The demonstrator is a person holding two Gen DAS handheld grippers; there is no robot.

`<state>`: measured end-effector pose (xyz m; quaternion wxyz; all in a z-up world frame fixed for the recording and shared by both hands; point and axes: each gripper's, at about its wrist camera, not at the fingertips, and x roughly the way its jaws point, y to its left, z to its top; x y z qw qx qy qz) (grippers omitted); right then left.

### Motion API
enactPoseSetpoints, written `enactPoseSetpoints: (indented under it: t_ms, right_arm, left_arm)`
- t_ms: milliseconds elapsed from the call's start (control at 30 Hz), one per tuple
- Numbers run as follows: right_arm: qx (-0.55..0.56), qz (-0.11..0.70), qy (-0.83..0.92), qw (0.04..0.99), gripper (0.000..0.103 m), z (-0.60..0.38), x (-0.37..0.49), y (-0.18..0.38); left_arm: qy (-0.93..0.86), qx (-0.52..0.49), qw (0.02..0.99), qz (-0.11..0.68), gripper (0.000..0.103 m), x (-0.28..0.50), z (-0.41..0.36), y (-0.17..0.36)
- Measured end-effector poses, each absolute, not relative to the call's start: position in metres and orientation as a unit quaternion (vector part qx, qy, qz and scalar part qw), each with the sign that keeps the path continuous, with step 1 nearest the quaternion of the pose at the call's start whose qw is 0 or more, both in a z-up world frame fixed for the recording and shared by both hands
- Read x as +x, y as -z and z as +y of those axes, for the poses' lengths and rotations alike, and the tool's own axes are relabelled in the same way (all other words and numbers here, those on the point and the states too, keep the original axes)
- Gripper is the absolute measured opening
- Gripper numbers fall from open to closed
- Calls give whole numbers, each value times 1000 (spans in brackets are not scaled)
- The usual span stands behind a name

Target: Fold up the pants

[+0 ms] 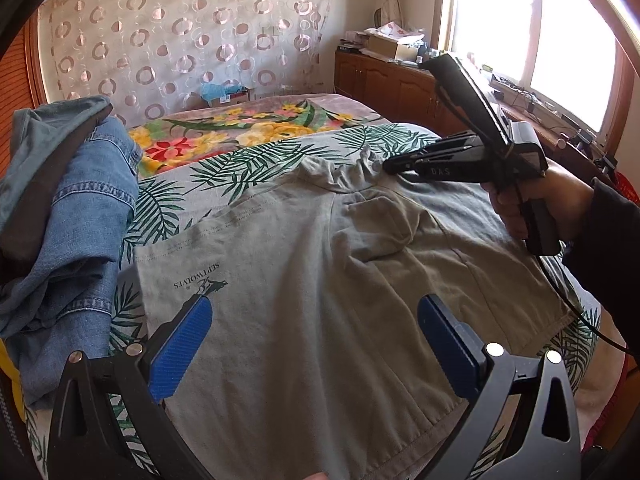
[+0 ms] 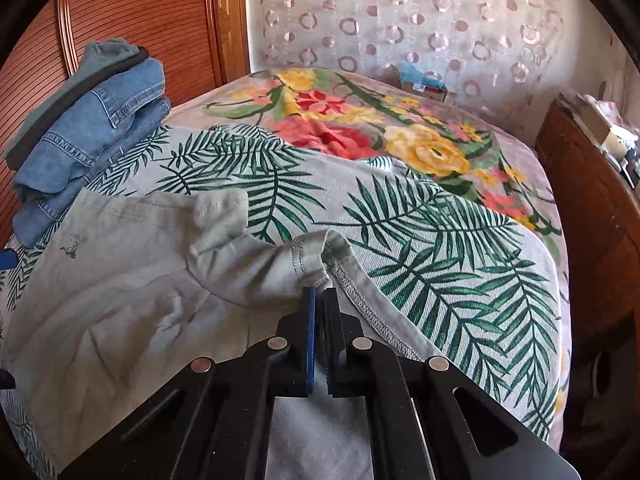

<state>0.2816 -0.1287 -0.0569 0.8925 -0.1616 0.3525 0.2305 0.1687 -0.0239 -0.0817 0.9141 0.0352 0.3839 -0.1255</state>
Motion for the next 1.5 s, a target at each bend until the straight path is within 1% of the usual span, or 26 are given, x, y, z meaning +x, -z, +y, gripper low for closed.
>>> enactPoseSetpoints:
  t_ms: [167,300,367,433,533,600,800,1133,1333,1500]
  right_arm:
    - [-150,322,-188,916,3,-128,289,52]
    - [-144,350,-172,909,3,-121,298,63]
    - [-132,358,-167,909,11,-124,300,64]
    - [-116,360,-165,911,22,-134,296,61]
    - [-102,350,-176,914,33,-147,274,53]
    - [-94,345,-179,917,37,-158,254,48]
    - [-100,341,-165,920,37,-184,191,57]
    - [-65,332,-163,927,37,-212,100,78]
    - [-81,329,-142,930,37,-212,75,84]
    - [-68,330,-137,931,37,-211,67,87]
  left_arm:
    - [126,31,912,388,103,166,-23,84]
    - [131,25,911,391,103,161,-23,86]
    - [132,21,911,391,103,158,-21,86]
    - [131,19,910,392,103,155,-19,87]
    - [130,17,911,392,103,150,-15,86]
    - [129,16,911,391,103,144,-13,86]
    - [128,17,912,389,103,134,-7,89]
    - [109,14,906,408,103,111,12,105]
    - [95,5,906,413,103,95,24,111]
    - [86,-2,906,415,103,83,34,114]
